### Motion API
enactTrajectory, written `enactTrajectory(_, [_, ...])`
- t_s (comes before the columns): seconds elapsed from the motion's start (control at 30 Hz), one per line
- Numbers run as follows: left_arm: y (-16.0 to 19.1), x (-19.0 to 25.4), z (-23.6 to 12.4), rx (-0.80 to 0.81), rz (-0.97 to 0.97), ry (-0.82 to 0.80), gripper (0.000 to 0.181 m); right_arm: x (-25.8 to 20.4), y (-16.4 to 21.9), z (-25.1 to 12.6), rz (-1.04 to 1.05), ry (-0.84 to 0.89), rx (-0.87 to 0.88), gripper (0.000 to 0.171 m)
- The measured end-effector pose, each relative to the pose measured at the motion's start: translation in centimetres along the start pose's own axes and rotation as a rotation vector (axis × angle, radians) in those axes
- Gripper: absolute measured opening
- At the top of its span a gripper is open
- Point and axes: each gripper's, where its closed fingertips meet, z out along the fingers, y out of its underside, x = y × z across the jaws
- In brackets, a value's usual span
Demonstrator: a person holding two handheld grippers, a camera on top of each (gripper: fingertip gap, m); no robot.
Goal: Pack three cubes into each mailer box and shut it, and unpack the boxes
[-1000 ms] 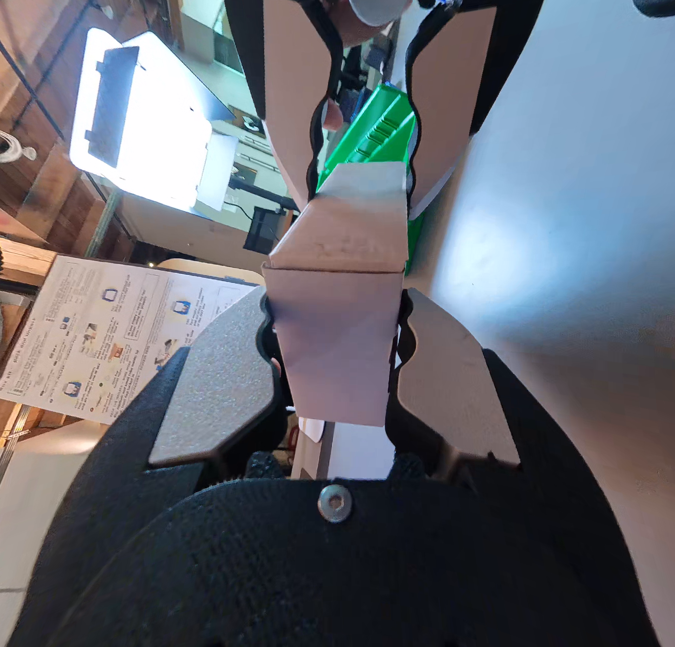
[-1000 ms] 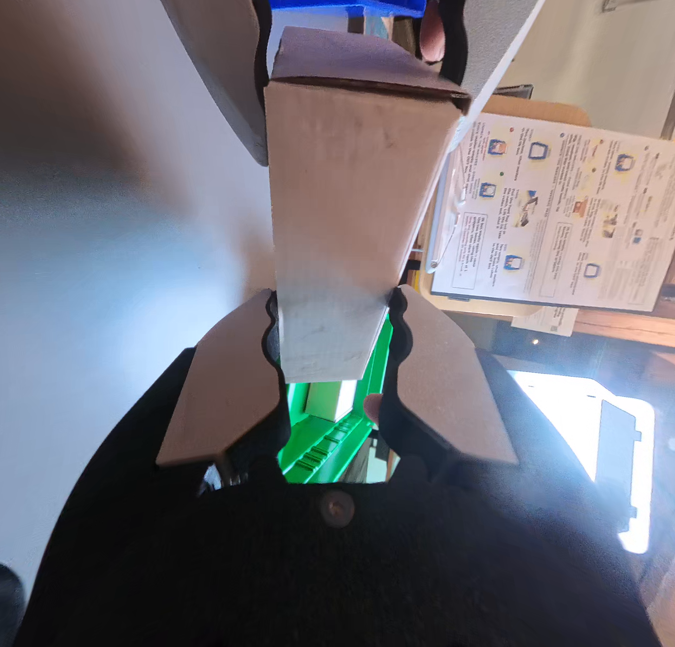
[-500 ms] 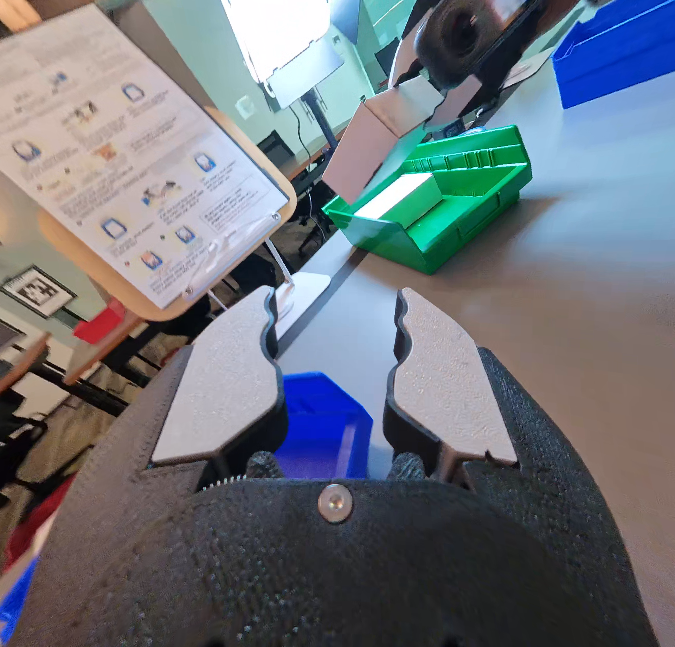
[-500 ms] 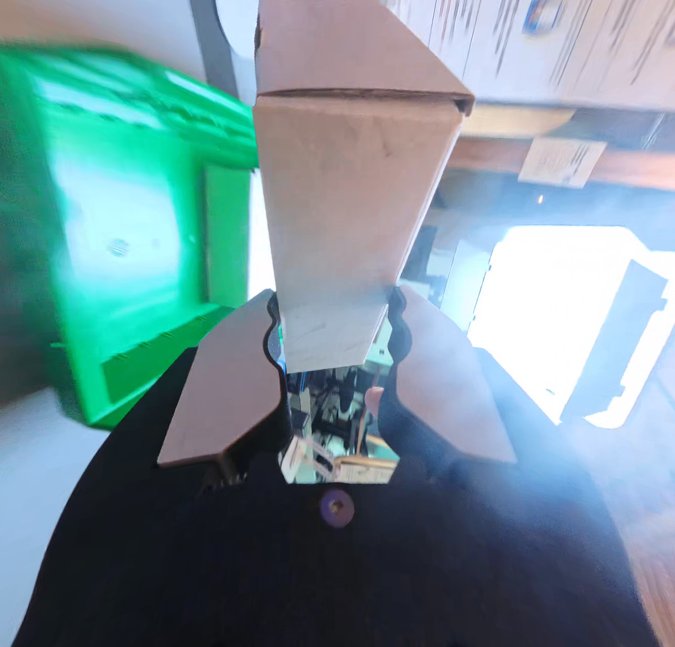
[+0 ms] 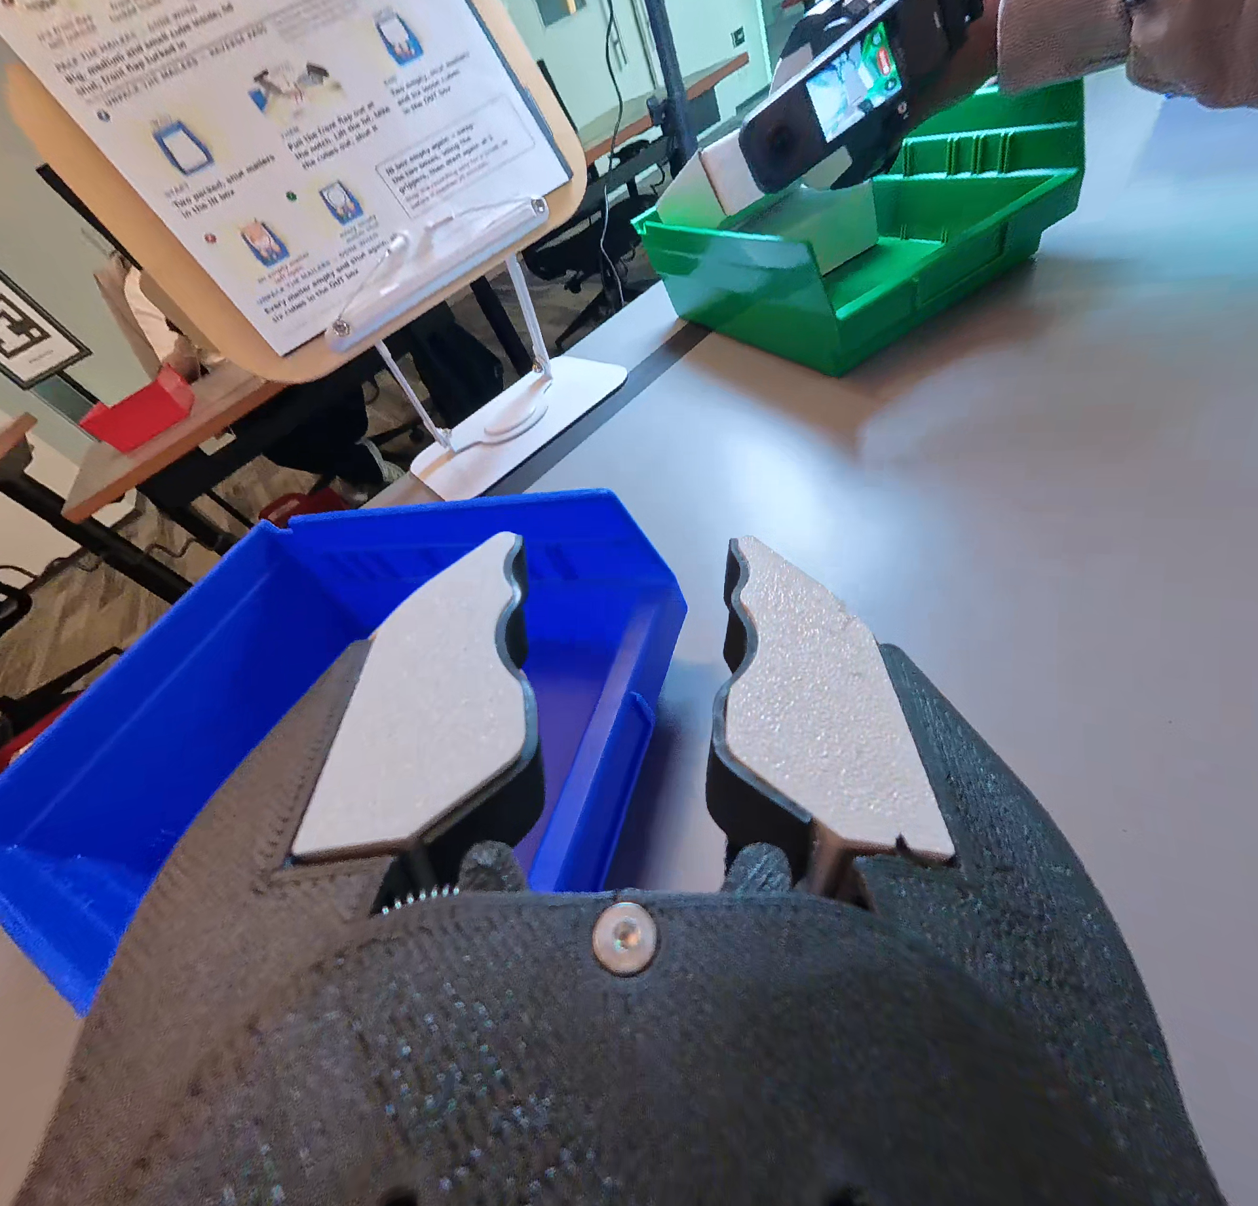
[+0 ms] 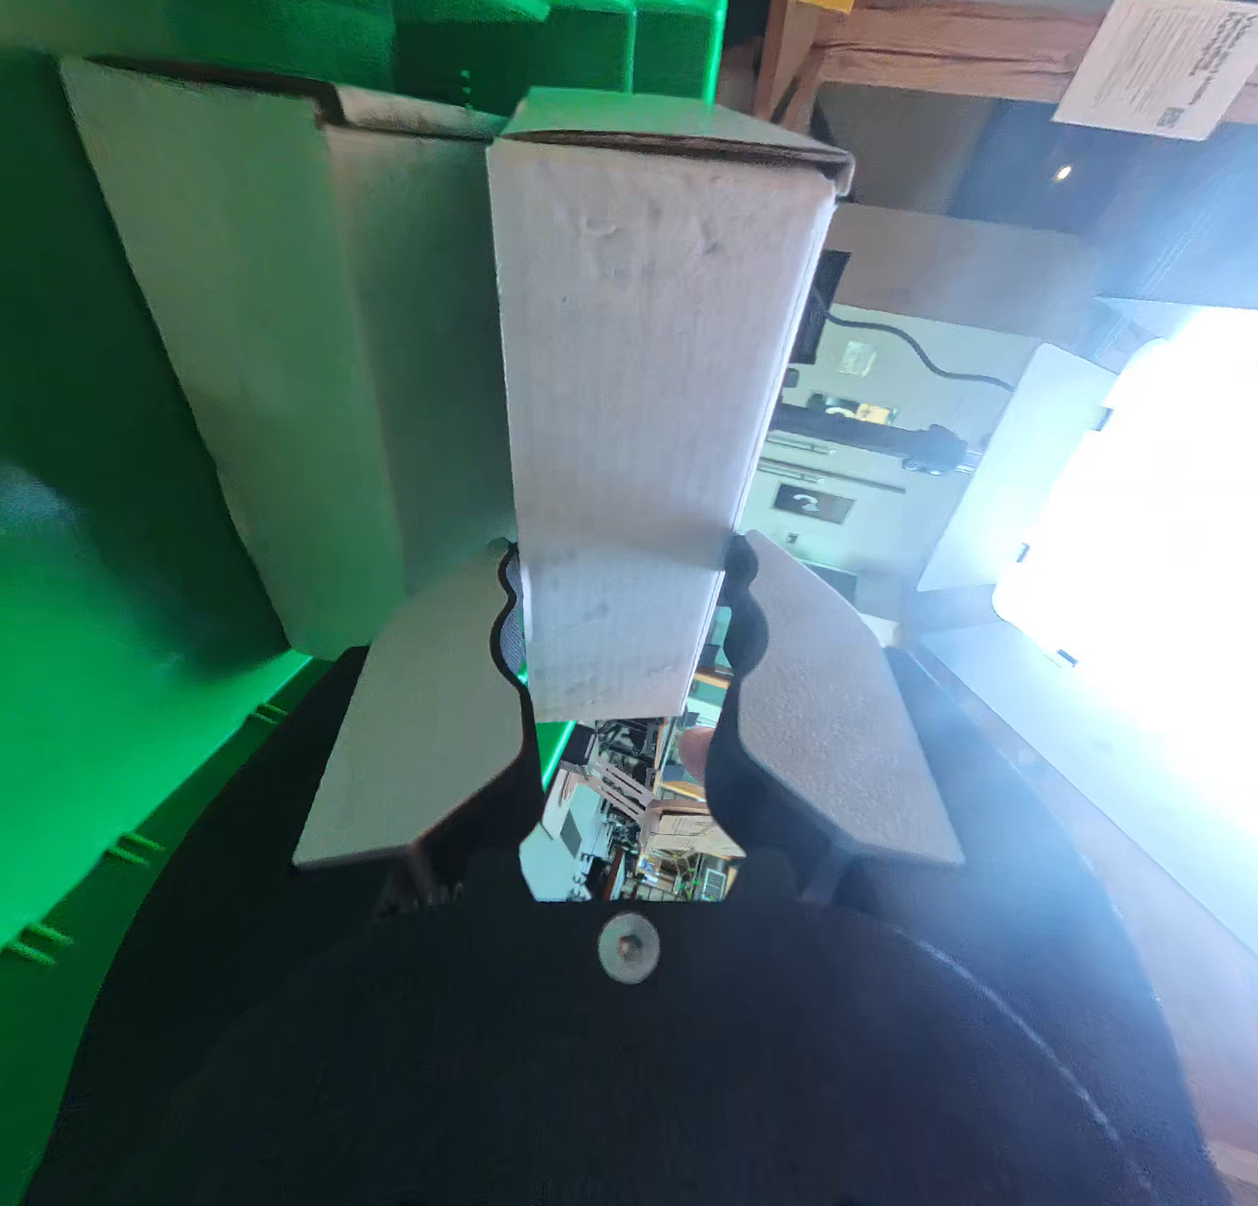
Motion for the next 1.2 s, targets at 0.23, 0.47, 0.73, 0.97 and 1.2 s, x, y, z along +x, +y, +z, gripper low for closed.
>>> enactTrajectory(0.23, [1.6,0.1,0.7,-0.070,0.001,0.011,0.057,-3.6,-1.0,-0.6,-0.092,-0.237,0.035,0.066])
enactTrajectory(0.47, [2.3,0.1,1.1,-0.096,-0.001,0.013,0.056,-2.9,-1.2,-1.9,0.107,-0.496,0.151,0.066])
enactTrajectory(0.73, [3.1,0.0,1.6,-0.125,-0.001,0.013,0.055,-2.2,-0.2,0.4,0.126,-0.480,0.204,0.048])
enactTrajectory(0.97, [4.0,-0.4,1.8,-0.163,0.012,-0.001,0.055,-1.1,-0.5,2.1,0.016,-0.301,0.221,0.045])
enactTrajectory(1.2, [7.0,-1.2,1.5,-0.348,0.003,0.020,0.060,-2.1,-3.0,-5.2,0.229,-0.515,0.380,0.057])
